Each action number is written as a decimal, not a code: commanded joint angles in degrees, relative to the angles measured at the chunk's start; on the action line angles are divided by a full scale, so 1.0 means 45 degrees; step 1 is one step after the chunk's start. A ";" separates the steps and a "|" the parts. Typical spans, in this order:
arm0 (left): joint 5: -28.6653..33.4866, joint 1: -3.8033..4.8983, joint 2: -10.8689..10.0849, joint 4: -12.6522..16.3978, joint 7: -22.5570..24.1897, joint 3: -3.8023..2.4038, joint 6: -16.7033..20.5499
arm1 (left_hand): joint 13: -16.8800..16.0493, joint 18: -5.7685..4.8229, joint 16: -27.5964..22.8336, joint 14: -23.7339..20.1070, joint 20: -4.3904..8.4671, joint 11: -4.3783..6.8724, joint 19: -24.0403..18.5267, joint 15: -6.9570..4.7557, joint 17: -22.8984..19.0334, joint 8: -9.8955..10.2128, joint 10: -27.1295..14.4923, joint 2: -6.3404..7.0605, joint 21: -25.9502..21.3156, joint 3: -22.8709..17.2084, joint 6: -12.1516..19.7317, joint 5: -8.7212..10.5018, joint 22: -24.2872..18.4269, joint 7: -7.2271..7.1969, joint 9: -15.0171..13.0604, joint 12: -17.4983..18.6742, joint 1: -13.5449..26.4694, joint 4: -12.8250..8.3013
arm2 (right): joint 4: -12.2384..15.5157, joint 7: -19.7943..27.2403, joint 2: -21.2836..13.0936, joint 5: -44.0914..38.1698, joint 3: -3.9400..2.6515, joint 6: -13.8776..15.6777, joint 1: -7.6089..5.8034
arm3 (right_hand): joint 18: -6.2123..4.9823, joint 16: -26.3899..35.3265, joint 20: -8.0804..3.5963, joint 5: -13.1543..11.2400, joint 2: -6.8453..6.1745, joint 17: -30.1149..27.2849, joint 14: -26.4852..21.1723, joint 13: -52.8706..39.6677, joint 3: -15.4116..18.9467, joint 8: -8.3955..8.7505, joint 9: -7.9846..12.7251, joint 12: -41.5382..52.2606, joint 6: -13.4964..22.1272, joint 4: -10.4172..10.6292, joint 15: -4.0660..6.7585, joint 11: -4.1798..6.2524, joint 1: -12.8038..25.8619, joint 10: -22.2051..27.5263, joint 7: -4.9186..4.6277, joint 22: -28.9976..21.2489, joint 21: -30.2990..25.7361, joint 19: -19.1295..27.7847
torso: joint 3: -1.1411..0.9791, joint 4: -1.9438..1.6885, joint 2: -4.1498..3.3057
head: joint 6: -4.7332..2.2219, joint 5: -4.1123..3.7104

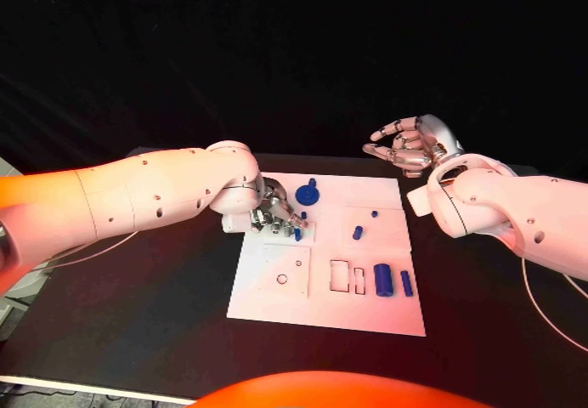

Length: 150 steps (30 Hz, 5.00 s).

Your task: Assemble the parts on the task board

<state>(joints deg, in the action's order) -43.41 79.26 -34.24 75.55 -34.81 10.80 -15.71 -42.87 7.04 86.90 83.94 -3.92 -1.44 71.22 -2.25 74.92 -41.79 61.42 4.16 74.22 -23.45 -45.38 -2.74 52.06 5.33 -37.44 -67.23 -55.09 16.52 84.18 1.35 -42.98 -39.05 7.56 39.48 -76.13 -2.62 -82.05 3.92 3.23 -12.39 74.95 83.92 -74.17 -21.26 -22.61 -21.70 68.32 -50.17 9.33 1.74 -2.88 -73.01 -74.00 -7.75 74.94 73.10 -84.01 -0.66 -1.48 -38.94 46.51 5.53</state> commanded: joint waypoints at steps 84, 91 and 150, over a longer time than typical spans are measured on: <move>-0.1066 -0.0269 -0.0540 0.0622 0.0691 -0.0793 0.2120 | -0.0460 -0.0177 0.0248 0.0896 0.0078 0.0160 0.0348 -0.0115 0.2075 0.0002 0.1002 0.1553 0.0751 -0.6675 -0.0643 -0.3303 0.1186 -0.0030 -0.1287 0.0068 -0.2382 -0.4232 | -0.0041 -0.0150 0.0010 -0.0272 0.0033 -0.0566 0.0221 | -0.0248 0.0101 0.0106 0.0028 0.0052 0.0640 0.0623 0.0086 0.0092 0.0052 0.0031 -0.0129 0.0100 0.0060 -0.0070 -0.0018 -0.0120 0.0128 0.0012 0.0915 -0.0141 -0.0039 | -0.0007 -0.0025 0.0014 | 0.0191 -0.0019; -0.2444 -0.0289 -0.0252 0.0386 0.0595 -0.0642 0.1963 | -0.0484 -0.0193 0.0259 0.0911 0.0094 0.0178 0.0401 -0.0132 0.2108 0.0019 0.1053 0.1586 0.0794 -0.6686 -0.0690 -0.3417 0.1274 -0.0047 -0.1291 0.0061 -0.2379 -0.4236 | -0.0059 -0.0140 0.0024 -0.0188 0.0036 -0.0577 0.0285 | -0.0247 0.0105 0.0107 0.0027 0.0052 0.0640 0.0625 0.0087 0.0109 0.0053 0.0035 -0.0123 0.0108 0.0081 -0.0071 -0.0020 -0.0101 0.0122 0.0010 0.0917 -0.0138 -0.0044 | 0.0000 -0.0017 0.0005 | 0.0222 -0.0005; -0.2339 -0.0568 0.0329 -0.0202 0.0128 -0.0185 0.1159 | -0.0674 -0.0258 0.0315 0.1001 0.0187 0.0279 0.0638 -0.0232 0.2299 0.0148 0.1383 0.1806 0.0977 -0.6688 -0.0990 -0.4391 0.1626 -0.0150 -0.1342 0.0030 -0.2263 -0.4233 | -0.0119 -0.0045 0.0101 -0.0151 0.0043 -0.0572 0.0390 | -0.0249 0.0134 0.0108 0.0028 0.0082 0.0618 0.0623 0.0102 0.0153 0.0039 0.0042 -0.0122 0.0104 0.0153 -0.0072 -0.0020 -0.0060 0.0114 0.0012 0.0899 -0.0169 -0.0050 | -0.0011 -0.0008 0.0012 | 0.0441 0.0016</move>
<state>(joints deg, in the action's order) -54.25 76.88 -33.00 74.61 -34.02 9.87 -8.60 -45.97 7.05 88.13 84.04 -3.11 -1.73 73.58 -2.98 74.93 -41.22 65.87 12.41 78.27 -43.12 -49.10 -22.16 59.34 5.08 -38.75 -66.94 -64.78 7.72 83.57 0.44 -42.56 -39.51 7.76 37.45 -74.40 -2.62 -81.69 3.91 3.23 -12.16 74.91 83.92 -73.72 -20.77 -22.61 -21.58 68.10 -50.17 9.82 1.75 -3.08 -73.24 -73.80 -7.75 74.90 72.66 -84.00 -0.69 -1.52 -38.90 48.44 5.63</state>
